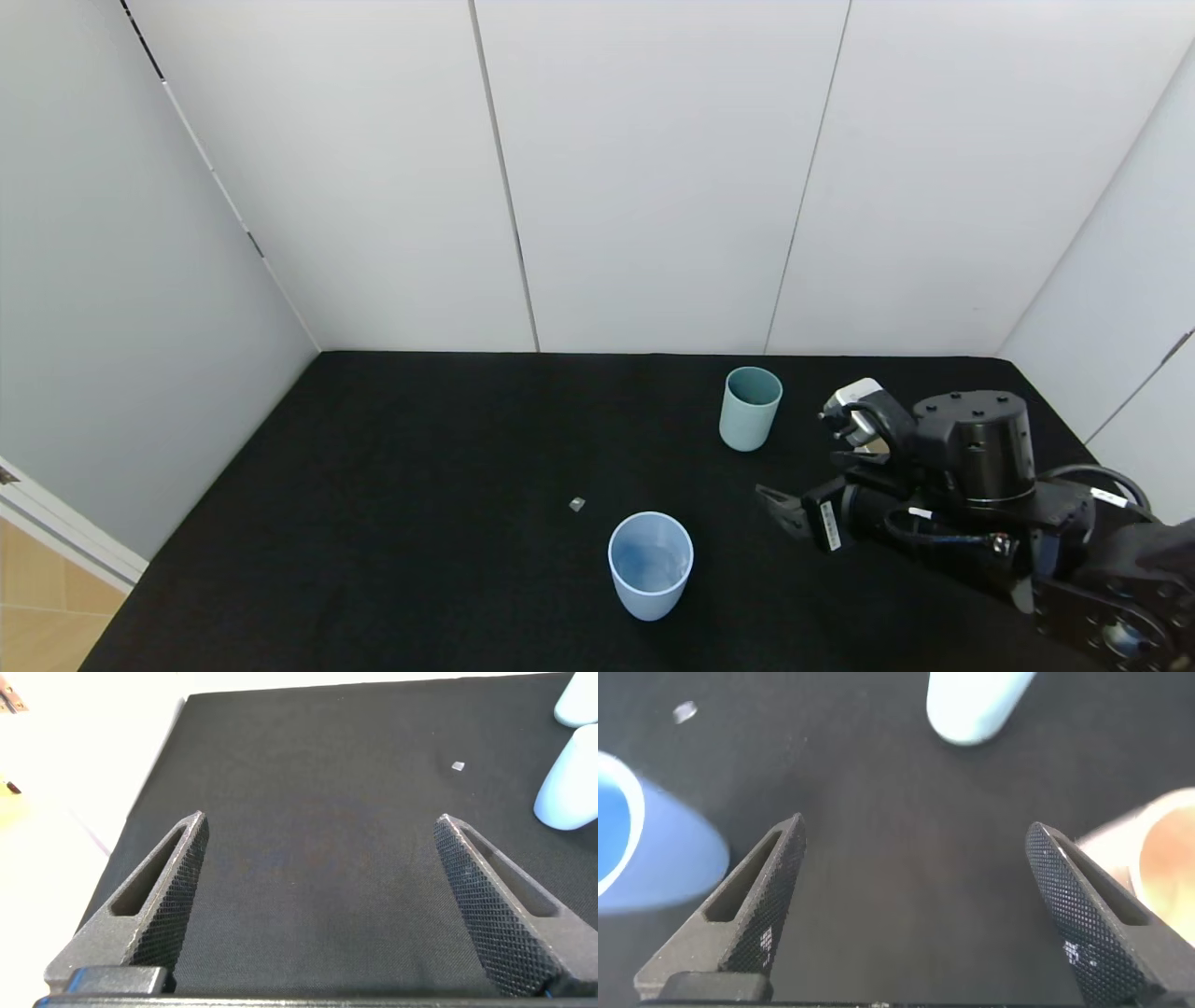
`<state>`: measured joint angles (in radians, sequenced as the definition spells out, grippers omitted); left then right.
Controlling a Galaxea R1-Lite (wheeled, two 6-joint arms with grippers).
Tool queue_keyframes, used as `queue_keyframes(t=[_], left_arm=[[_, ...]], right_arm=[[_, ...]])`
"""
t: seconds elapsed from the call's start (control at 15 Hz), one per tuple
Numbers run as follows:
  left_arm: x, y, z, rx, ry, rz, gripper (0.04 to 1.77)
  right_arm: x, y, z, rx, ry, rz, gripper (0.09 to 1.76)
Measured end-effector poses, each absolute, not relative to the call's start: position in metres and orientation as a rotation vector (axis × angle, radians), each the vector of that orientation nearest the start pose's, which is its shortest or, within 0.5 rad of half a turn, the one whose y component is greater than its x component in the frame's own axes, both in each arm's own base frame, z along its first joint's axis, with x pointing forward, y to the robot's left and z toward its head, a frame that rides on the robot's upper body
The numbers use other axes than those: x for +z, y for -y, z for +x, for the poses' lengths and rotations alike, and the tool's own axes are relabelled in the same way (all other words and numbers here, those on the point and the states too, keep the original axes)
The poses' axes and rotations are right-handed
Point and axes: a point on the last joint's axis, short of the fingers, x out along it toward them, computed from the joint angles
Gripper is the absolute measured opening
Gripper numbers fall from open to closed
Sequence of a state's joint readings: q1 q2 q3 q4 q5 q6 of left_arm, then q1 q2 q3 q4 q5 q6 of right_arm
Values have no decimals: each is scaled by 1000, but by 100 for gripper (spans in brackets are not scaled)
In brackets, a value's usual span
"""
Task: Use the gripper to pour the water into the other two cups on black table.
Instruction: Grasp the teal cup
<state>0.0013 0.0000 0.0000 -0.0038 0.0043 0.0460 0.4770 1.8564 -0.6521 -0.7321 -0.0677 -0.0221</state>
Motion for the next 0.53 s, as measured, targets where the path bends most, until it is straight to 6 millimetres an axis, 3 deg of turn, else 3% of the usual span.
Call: queue_keyframes(t=[0.53], left_arm=[[76,0,-23,6,5,46,172]], right_arm=[[85,-150,343,348,-437,-134,171]])
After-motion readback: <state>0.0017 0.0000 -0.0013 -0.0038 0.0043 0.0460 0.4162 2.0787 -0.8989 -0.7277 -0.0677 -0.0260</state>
